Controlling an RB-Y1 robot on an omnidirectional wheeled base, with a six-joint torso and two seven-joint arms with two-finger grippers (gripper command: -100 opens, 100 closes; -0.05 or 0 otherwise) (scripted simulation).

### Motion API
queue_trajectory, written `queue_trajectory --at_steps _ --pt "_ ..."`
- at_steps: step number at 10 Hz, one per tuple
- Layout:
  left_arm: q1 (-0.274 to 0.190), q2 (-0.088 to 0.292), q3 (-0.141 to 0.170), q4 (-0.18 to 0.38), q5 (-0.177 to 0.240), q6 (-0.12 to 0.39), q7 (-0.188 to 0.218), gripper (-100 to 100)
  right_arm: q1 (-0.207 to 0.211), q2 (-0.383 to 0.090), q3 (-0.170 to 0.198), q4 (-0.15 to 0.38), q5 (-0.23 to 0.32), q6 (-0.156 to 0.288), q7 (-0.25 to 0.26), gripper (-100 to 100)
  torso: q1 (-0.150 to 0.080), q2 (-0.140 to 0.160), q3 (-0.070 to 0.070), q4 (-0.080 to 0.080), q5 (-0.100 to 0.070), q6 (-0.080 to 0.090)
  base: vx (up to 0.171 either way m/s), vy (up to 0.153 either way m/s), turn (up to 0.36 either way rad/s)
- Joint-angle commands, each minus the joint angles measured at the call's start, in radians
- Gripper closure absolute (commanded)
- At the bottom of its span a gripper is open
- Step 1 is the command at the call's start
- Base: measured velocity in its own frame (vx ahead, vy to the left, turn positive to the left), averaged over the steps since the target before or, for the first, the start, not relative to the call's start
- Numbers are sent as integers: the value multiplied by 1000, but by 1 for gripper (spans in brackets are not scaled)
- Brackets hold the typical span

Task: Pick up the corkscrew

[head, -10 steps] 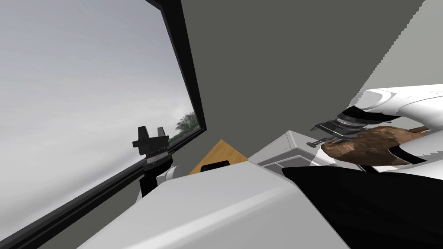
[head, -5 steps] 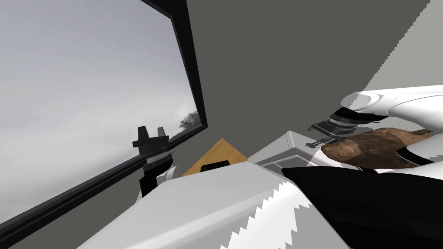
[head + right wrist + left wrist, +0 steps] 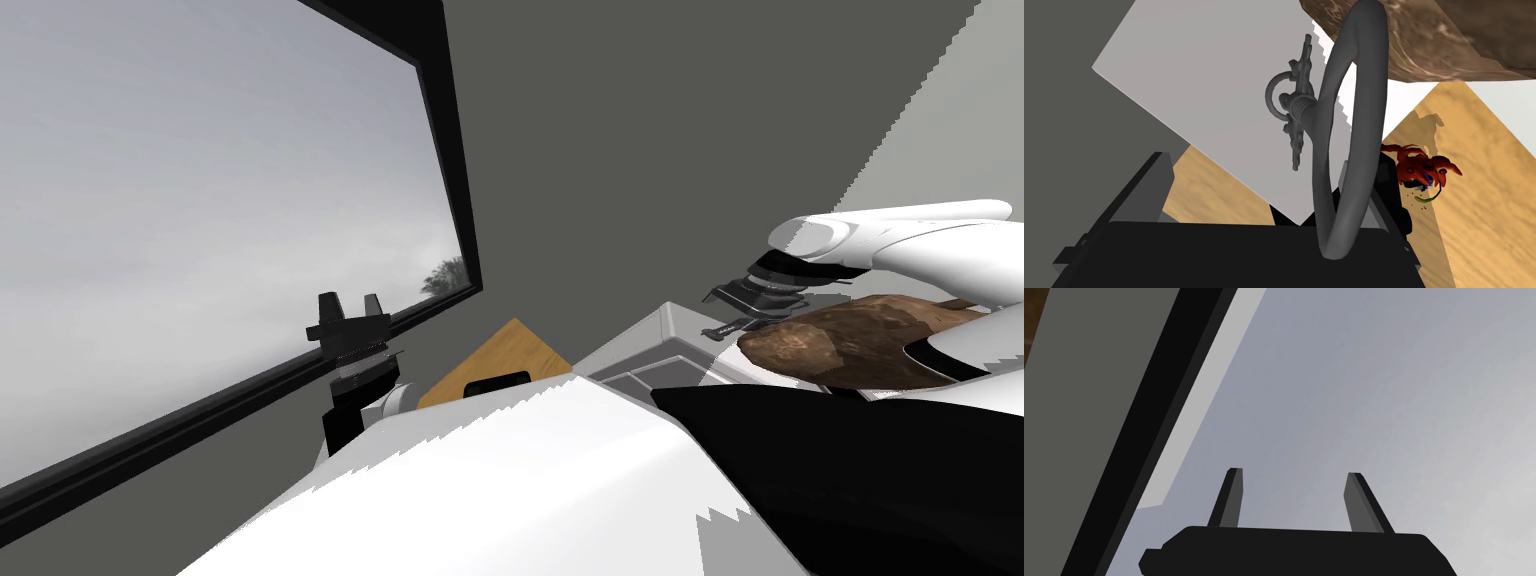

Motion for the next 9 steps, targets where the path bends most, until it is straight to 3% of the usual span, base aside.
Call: queue_trajectory --at_steps 1,2,3,4,8,9 --pt "0 0 0 0 0 0 0 0 6 -2 0 -26 1 1 -45 -100 0 0 0 0 0 0 -79 -27 81" --pt "0 0 0 0 0 0 0 0 11 -2 -1 -47 3 1 -74 -100 0 0 0 0 0 0 -98 -21 123" --pt "0 0 0 0 0 0 0 0 7 -1 -2 -33 5 0 -52 -100 1 0 0 0 0 0 -43 -9 27" --pt "0 0 0 0 0 0 0 0 7 -1 -2 -35 4 0 -58 100 1 -2 -1 0 0 0 -7 -2 -6" --pt "0 0 0 0 0 0 0 0 7 -1 -1 -35 5 -1 -57 100 1 -6 -3 -1 0 0 -2 0 -1" --pt "0 0 0 0 0 0 0 0 7 -1 -1 -35 5 -1 -57 0 1 -6 -3 -1 0 0 0 0 0"
